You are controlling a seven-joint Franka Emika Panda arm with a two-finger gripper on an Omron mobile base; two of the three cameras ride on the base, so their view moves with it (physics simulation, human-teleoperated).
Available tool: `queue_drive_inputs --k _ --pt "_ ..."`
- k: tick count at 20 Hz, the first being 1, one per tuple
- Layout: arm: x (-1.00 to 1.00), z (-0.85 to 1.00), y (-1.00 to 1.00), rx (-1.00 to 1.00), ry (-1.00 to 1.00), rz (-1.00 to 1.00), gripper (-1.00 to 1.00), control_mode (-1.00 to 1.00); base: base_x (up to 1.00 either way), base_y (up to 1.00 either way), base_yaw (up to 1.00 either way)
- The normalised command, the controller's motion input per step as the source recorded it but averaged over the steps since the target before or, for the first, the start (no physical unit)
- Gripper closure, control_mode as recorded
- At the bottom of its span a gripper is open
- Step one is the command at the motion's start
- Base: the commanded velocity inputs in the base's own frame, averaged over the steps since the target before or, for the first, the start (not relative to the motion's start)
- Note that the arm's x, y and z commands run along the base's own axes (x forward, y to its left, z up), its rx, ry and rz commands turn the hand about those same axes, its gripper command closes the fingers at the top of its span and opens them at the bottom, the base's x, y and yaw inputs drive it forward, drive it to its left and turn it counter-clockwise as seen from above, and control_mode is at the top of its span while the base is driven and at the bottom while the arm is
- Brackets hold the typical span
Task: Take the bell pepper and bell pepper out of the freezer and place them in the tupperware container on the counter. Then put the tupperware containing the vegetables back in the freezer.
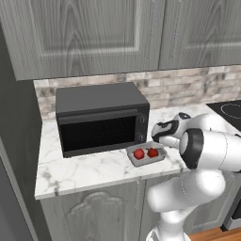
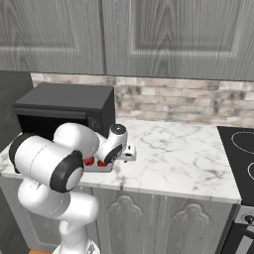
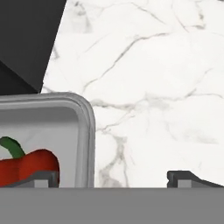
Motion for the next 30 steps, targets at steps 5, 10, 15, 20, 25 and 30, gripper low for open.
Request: queue_drive_inputs --k 5,10,15,20,25,30 --pt "0.09 -0.22 0.11 0.0 0.06 0.0 -1.0 -1.0 0.0 0.0 0.0" --pt "0.21 -0.16 0.06 0.0 0.07 0.0 -1.0 -1.0 0.0 0.0 0.0" --pt "0.06 -0.28 0.1 0.0 0.1 0.0 -1.0 -1.0 0.0 0.0 0.0" --pt "-0.11 -0.39 0.3 0.01 0.11 0.0 1.0 -1.0 0.0 0.0 0.0" --pt "-0.05 -0.39 0.22 0.03 0.07 0.0 1.0 -1.0 0.0 0.0 0.0" --pt "-0.1 -0.41 0.19 0.04 0.02 0.0 1.0 -1.0 0.0 0.0 0.0"
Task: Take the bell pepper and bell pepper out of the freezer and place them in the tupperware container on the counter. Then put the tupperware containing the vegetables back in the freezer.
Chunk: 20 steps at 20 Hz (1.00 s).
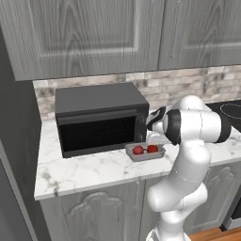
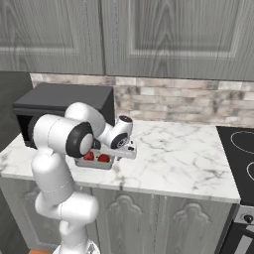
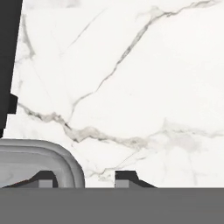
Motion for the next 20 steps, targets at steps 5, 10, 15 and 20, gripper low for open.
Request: queue_drive_inputs --k 5,10,15,20 --pt "-0.45 -0.1 0.08 0.07 0.0 -0.11 1.0 -1.0 0.0 0.0 0.0" --pt "-0.59 0.2 0.0 0.05 -0.06 -0.25 1.0 -1.0 0.0 0.0 0.0" --pt "-0.56 0.74 -0.02 0.01 -0.07 -0.29 1.0 -1.0 0.0 0.0 0.0" --pt "-0.53 0.97 -0.01 0.0 -0.01 -0.29 1.0 -1.0 0.0 0.0 0.0"
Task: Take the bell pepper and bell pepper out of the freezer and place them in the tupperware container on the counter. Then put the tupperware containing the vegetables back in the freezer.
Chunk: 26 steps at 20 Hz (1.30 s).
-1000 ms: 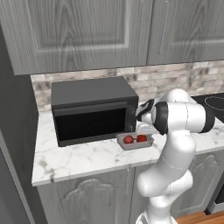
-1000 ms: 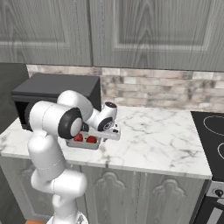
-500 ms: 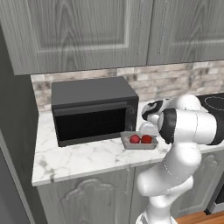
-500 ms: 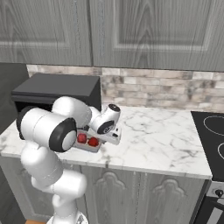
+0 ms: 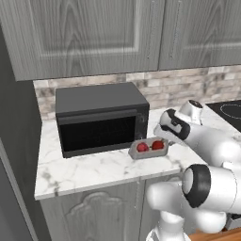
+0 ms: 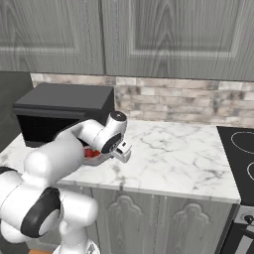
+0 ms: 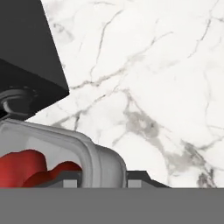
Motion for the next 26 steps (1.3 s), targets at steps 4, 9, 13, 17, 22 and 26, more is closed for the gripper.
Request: queue_drive_inputs --k 4,9,13,17,22,26 --pt "-0.49 0.94 0.0 0.0 -0.01 -0.2 1.0 -1.0 0.0 0.0 0.0" --pt "-0.31 0.67 0.0 0.0 -0.04 -0.12 1.0 -1.0 0.0 0.0 0.0" --pt "-0.66 0.81 0.0 0.0 -0.16 -0.02 1.0 -1.0 0.0 0.0 0.0" --pt "-0.84 0.74 0.0 0.0 -0.2 0.0 1.0 -1.0 0.0 0.0 0.0" --pt "-0.96 0.67 0.0 0.0 -0.21 0.01 1.0 -1.0 0.0 0.0 0.0" --pt "-0.84 0.74 0.0 0.0 -0.15 0.01 1.0 -1.0 0.0 0.0 0.0"
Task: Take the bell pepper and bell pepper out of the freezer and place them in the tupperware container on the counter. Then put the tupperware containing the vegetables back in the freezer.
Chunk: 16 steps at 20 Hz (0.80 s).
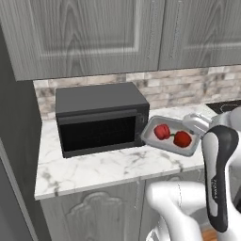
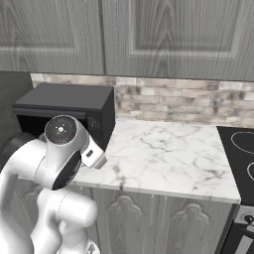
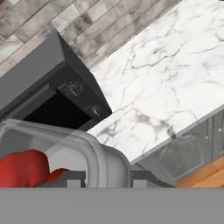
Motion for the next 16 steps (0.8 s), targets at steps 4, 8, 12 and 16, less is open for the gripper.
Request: queue_drive_inputs --k 4,8,12,16 --pt "-0.58 0.72 0.0 0.0 -0.02 0.0 1.0 -1.0 0.0 0.0 0.0" --pt "-0.38 0.66 0.0 0.0 0.06 0.0 1.0 -1.0 0.0 0.0 0.0" --pt "-0.3 0.48 0.0 0.0 0.16 0.0 1.0 -1.0 0.0 0.0 0.0" --pt "-0.37 0.11 0.0 0.0 0.12 0.0 1.0 -1.0 0.0 0.0 0.0"
